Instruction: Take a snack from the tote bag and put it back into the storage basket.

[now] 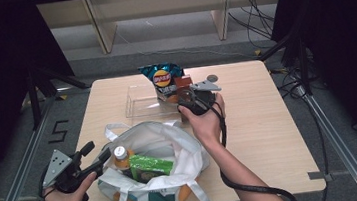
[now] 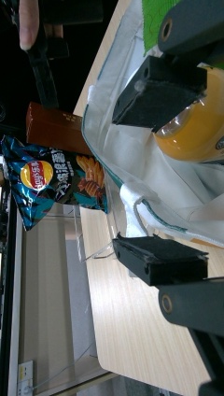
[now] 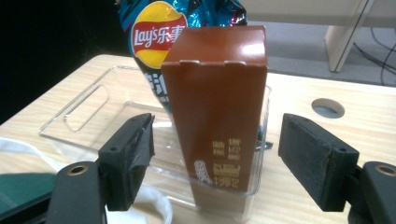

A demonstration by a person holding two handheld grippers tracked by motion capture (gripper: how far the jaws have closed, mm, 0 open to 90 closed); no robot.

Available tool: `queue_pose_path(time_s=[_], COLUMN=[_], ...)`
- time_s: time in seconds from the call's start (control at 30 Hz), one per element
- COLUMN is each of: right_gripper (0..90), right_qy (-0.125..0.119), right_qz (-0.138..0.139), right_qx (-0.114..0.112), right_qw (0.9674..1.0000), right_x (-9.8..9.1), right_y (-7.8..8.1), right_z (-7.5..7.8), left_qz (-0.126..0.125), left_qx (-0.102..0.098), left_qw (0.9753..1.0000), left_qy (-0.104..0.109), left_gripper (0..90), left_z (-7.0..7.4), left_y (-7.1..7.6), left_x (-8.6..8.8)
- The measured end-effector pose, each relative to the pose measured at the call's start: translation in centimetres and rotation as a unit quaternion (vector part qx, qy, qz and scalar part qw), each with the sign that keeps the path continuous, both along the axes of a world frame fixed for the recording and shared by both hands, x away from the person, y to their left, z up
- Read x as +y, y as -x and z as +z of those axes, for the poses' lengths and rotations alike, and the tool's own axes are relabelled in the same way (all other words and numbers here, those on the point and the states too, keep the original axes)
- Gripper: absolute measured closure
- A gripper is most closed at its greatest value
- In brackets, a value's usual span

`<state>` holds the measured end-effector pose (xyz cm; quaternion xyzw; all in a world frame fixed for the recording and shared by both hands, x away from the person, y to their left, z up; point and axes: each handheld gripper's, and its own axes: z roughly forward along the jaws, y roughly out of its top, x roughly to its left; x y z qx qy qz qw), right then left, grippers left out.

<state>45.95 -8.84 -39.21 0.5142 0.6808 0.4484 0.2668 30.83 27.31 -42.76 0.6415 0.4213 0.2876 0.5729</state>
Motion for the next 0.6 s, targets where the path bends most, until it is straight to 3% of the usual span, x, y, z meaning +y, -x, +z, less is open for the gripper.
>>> queue_pose_path(time_s=[0.17, 0.47, 0.6], right_gripper=[31.0, 37.4, 43.8], right_qy=[-0.011, -0.015, -0.022], right_qz=[0.021, 0.047, 0.062], right_qx=[0.015, 0.02, 0.003], right_qw=[0.9996, 0.9986, 0.9978], right_x=[-0.5, -1.4, -1.6], right_y=[0.8, 2.2, 3.2], right_z=[0.2, 0.8, 1.1], left_qz=[0.0, -0.001, 0.0], left_qx=[0.0, 0.0, 0.0], left_qw=[1.0, 1.0, 1.0], left_qy=[-0.001, -0.002, -0.002], left_gripper=[33.6, 33.5, 33.5], left_z=[0.0, 0.0, 0.0], left_y=[0.0, 0.0, 0.0], left_x=[0.0, 0.0, -0.1])
